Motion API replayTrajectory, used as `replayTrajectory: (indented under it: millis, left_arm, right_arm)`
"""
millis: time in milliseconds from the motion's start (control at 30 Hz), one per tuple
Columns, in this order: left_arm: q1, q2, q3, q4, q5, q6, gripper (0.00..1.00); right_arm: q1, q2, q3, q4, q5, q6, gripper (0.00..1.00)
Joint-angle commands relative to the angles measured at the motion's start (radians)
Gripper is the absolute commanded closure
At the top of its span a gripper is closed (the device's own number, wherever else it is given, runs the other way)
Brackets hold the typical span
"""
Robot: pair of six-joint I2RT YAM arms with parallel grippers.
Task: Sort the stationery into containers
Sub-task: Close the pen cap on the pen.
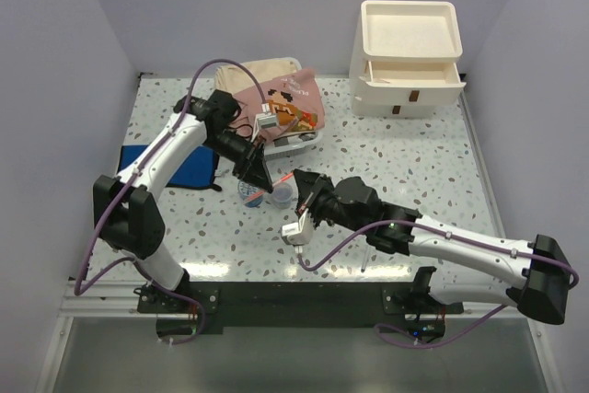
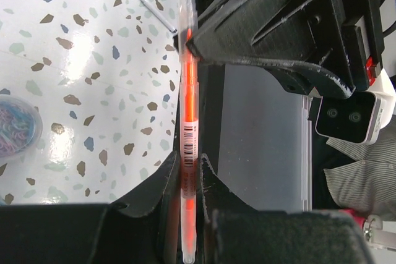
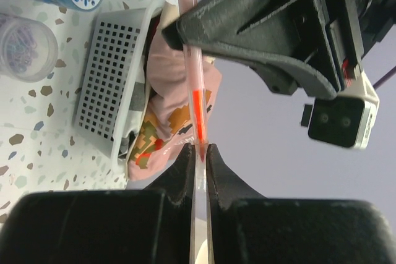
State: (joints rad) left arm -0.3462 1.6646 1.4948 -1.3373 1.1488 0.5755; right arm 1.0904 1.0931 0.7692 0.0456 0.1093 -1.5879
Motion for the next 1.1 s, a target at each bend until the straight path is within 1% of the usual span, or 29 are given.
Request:
replayTrajectory:
  millis: [0, 100, 233, 433, 667, 967, 1067]
  left_arm:
    - [-0.030, -0.012, 0.022, 0.023, 0.035, -0.006, 1.00]
    - [-0.033, -0.016, 0.018, 0.021, 0.028, -0.005, 1.00]
    - [-0.033, -0.009, 0.022, 0.023, 0.029, -0.003, 1.00]
    - [-0.040, 0.006, 0.038, 0.020, 0.012, 0.001, 1.00]
    - [-0.066, 0.026, 0.065, 0.020, 0.014, -0.008, 1.00]
    - [-0.076, 0.057, 0.131, 0.021, 0.042, -0.029, 1.00]
    - [-0.083, 0.064, 0.147, 0.021, 0.034, -0.034, 1.00]
  right_arm:
    - [0.008, 0.008, 0.044, 0.007, -0.071, -0.004, 1.00]
    - [-0.001, 0.017, 0.053, 0.010, -0.071, -0.012, 1.00]
    - [-0.017, 0.011, 0.064, -0.022, -0.108, -0.023, 1.00]
    - [-0.049, -0.019, 0.085, -0.170, -0.252, -0.070, 1.00]
    - [-0.078, 0.010, 0.136, -0.274, -0.378, -0.118, 1.00]
    - [-0.078, 0.093, 0.174, -0.289, -0.365, -0.172, 1.00]
    - [-0.073, 0.122, 0.199, -0.263, -0.338, -0.136, 1.00]
